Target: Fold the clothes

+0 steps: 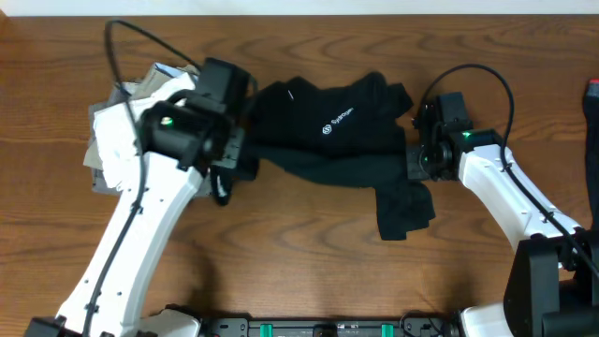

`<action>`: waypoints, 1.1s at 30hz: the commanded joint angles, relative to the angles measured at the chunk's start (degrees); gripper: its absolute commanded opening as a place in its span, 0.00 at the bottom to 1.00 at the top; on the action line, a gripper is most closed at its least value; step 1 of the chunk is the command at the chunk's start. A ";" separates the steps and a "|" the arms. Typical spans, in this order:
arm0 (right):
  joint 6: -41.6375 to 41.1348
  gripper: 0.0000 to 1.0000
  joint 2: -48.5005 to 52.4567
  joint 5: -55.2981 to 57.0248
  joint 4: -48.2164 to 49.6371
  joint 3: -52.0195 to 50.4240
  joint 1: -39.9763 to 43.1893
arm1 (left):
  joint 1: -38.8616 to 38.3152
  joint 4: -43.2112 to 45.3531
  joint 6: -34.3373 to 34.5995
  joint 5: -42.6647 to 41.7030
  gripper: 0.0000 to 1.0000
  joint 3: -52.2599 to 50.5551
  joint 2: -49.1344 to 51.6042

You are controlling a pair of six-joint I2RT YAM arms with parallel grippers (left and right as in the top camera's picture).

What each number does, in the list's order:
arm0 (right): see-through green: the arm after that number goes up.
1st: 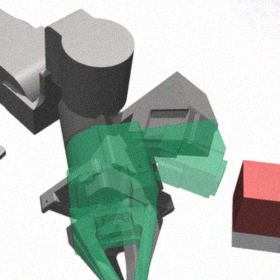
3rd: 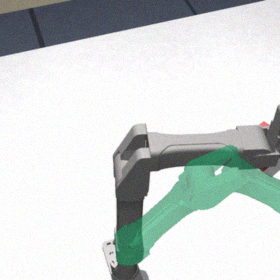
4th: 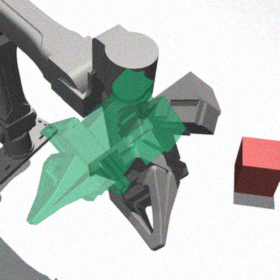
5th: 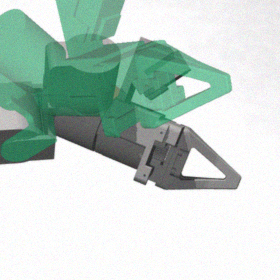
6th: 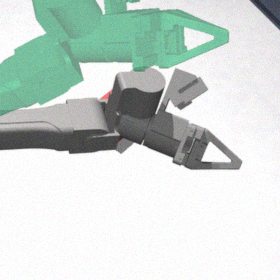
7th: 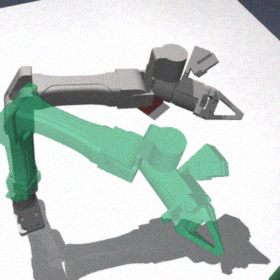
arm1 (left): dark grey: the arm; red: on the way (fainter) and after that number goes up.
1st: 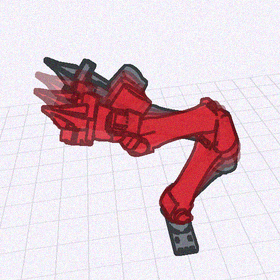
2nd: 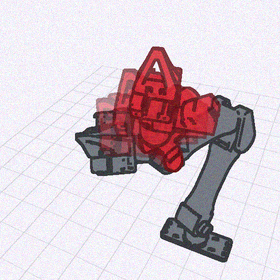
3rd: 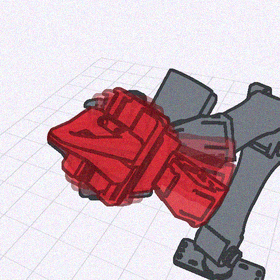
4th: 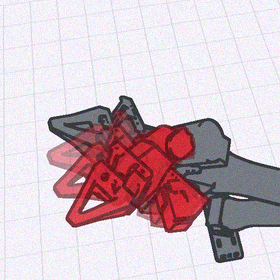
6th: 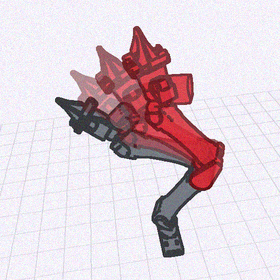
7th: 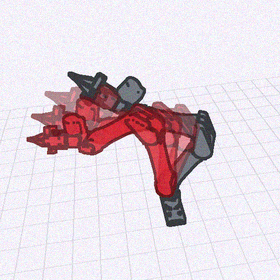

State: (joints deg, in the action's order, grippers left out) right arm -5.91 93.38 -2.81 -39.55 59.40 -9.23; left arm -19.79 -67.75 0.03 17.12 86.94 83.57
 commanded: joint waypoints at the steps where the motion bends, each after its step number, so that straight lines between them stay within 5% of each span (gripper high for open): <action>1: 4.90 0.19 0.28 -5.92 0.02 -0.15 0.22 | 1.27 -0.33 0.63 1.53 0.06 0.42 0.31; 7: 6.54 0.21 0.39 -8.70 -2.12 -0.17 0.22 | 2.75 1.05 2.47 5.70 0.06 0.42 0.33; 13: 6.75 0.25 0.70 -9.18 -3.85 -0.20 0.37 | 2.84 1.36 1.51 -2.43 0.06 -0.04 0.59; 17: -1.42 0.15 0.70 1.33 -2.16 -0.20 1.31 | 2.84 1.18 1.51 -9.46 0.09 -1.68 1.46; 21: -3.26 0.16 0.70 5.64 -0.22 -0.20 3.65 | 2.84 0.96 1.51 -15.72 0.12 -5.42 3.41; 23: -2.93 0.21 0.70 3.06 0.02 -0.20 4.57 | 2.84 1.31 1.49 -15.65 0.12 -8.41 4.55; 27: 1.55 0.55 0.70 -2.60 0.39 -0.20 5.09 | 2.60 3.65 1.55 -17.42 0.12 -14.49 6.80; 33: 1.51 0.67 0.70 -2.60 0.66 -0.20 5.09 | 2.58 8.44 1.51 -18.03 0.30 -20.17 7.23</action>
State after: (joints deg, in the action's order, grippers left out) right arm -5.19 93.38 -4.34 -39.20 59.40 -4.62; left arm -17.15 -60.93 1.45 0.34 68.29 90.98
